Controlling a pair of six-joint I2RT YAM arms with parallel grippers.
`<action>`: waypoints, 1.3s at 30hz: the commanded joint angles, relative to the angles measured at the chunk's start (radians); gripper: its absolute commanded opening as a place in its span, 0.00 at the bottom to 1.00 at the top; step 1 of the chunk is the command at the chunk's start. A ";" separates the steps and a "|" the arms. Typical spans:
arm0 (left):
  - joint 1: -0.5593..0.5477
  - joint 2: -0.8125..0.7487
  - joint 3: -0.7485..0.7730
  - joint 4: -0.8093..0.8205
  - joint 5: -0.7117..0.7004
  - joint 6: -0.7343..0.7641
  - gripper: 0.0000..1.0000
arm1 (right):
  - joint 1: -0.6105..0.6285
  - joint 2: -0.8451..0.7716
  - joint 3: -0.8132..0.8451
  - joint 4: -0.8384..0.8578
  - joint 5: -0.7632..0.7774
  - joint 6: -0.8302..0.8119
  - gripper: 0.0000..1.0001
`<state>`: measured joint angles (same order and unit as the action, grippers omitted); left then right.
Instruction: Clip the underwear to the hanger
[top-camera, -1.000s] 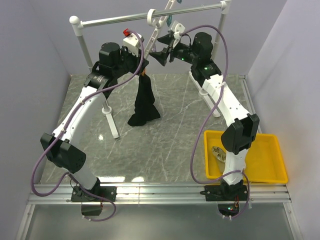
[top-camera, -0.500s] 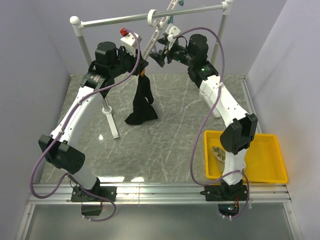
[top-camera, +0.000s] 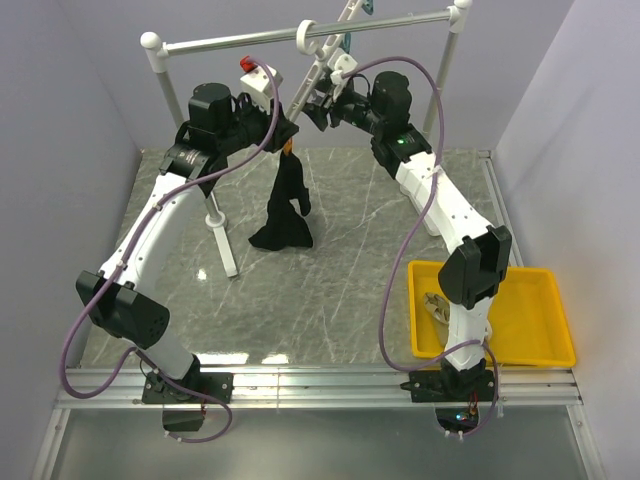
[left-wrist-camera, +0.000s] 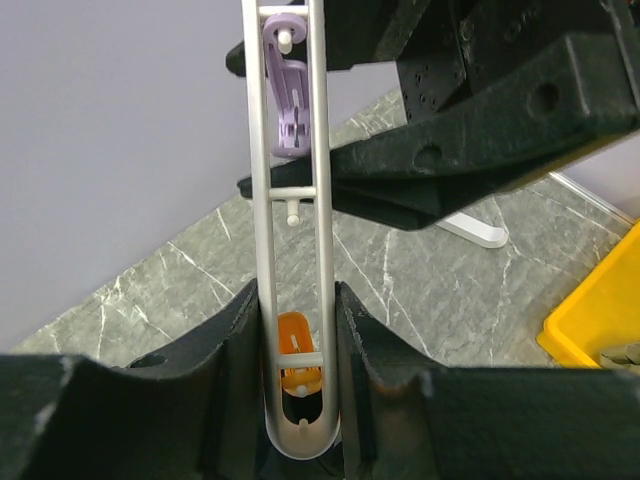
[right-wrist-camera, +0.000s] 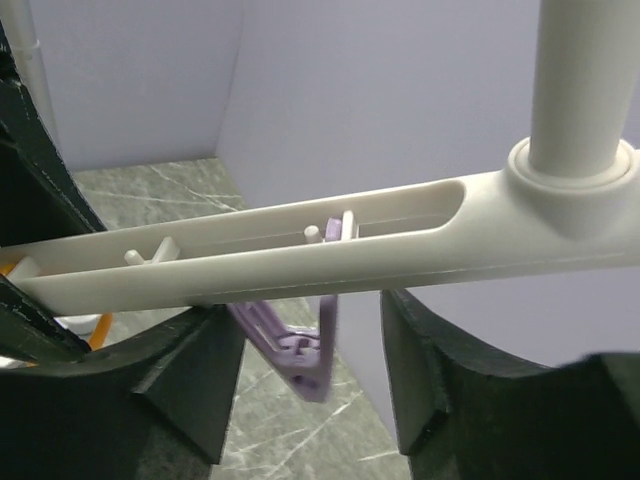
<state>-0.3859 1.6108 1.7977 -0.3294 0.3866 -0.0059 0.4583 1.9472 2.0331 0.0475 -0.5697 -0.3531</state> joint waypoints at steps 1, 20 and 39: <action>-0.015 -0.042 0.020 0.003 0.089 0.014 0.09 | 0.011 -0.022 -0.019 0.106 0.005 0.060 0.60; 0.045 -0.054 0.000 -0.011 0.100 0.027 0.30 | -0.023 -0.019 0.024 0.082 -0.055 0.270 0.00; 0.047 -0.054 0.017 -0.028 0.146 0.058 0.16 | -0.024 -0.065 -0.024 0.075 0.037 0.260 0.54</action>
<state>-0.3305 1.5791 1.7786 -0.3424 0.4400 0.0181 0.4473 1.9469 2.0144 0.0666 -0.6136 -0.0559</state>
